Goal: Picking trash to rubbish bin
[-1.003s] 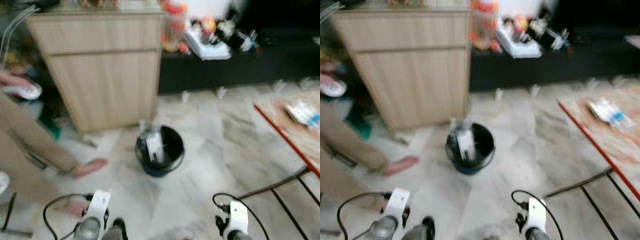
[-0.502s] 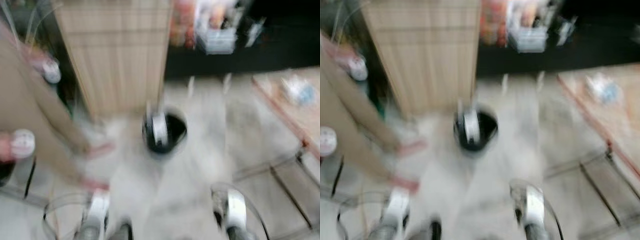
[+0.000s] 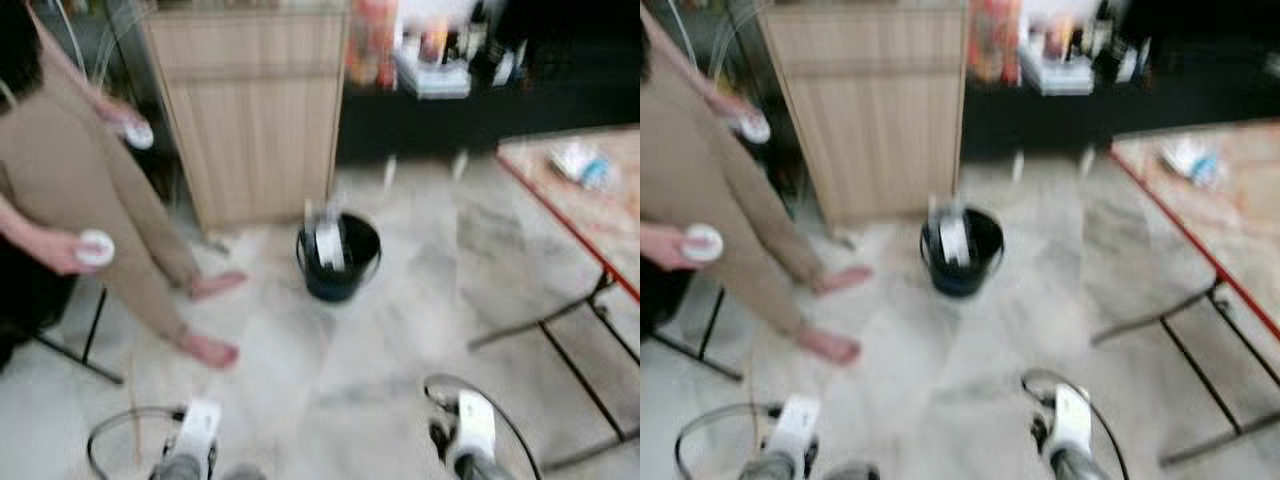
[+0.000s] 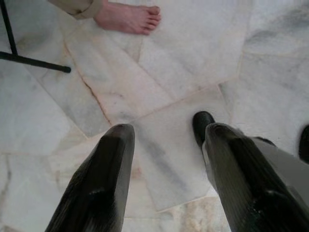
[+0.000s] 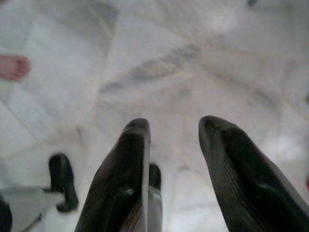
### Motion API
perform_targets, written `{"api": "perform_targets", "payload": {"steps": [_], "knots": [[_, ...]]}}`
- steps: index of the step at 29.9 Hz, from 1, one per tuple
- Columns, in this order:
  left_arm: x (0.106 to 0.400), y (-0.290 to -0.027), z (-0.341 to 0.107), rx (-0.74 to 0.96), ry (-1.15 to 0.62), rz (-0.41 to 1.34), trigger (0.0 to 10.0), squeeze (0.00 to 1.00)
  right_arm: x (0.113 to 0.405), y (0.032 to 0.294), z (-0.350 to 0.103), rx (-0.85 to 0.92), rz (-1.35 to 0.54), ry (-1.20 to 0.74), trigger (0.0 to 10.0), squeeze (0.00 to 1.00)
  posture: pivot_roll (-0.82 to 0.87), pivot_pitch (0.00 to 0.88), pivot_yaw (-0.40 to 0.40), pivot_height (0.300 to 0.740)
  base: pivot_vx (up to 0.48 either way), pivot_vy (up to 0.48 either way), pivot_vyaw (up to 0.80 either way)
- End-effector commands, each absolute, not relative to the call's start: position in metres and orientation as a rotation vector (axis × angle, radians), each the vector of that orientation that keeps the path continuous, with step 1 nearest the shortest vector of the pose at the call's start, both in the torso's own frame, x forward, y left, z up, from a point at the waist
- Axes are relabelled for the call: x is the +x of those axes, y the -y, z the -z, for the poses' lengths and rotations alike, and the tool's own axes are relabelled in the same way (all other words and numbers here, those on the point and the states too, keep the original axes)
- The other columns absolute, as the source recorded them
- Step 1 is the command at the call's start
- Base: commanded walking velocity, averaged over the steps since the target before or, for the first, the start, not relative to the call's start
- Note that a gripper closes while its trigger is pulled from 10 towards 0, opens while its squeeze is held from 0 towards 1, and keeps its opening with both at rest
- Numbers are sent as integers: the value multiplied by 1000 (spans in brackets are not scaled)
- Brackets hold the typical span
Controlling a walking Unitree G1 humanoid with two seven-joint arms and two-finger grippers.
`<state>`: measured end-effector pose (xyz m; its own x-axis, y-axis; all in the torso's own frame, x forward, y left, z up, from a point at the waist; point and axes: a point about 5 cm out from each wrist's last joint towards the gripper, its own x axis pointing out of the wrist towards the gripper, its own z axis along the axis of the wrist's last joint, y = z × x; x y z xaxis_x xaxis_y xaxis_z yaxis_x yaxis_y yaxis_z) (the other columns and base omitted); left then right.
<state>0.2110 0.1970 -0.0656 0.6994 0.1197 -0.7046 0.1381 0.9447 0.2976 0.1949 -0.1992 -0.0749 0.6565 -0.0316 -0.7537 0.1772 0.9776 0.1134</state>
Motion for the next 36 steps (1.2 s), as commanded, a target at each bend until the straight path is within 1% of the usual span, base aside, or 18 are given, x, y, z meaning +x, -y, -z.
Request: {"api": "perform_targets", "payload": {"steps": [1,13,24,36], "knots": [[210,-198,66,350,-813,14,10000,0,195,200,75,179,121,-848,10000,0,91,138,-109,740,0,0,0],[212,-196,66,353,-814,25,10000,0,196,197,75,187,119,-855,10000,0,90,124,-106,740,0,0,0],[206,-195,69,352,-832,33,10000,0,194,194,77,172,107,-881,10000,0,90,98,-97,740,0,0,-758],[209,-196,68,362,-825,43,10000,0,192,192,78,160,100,-888,10000,0,89,64,-84,740,0,0,-775]]}}
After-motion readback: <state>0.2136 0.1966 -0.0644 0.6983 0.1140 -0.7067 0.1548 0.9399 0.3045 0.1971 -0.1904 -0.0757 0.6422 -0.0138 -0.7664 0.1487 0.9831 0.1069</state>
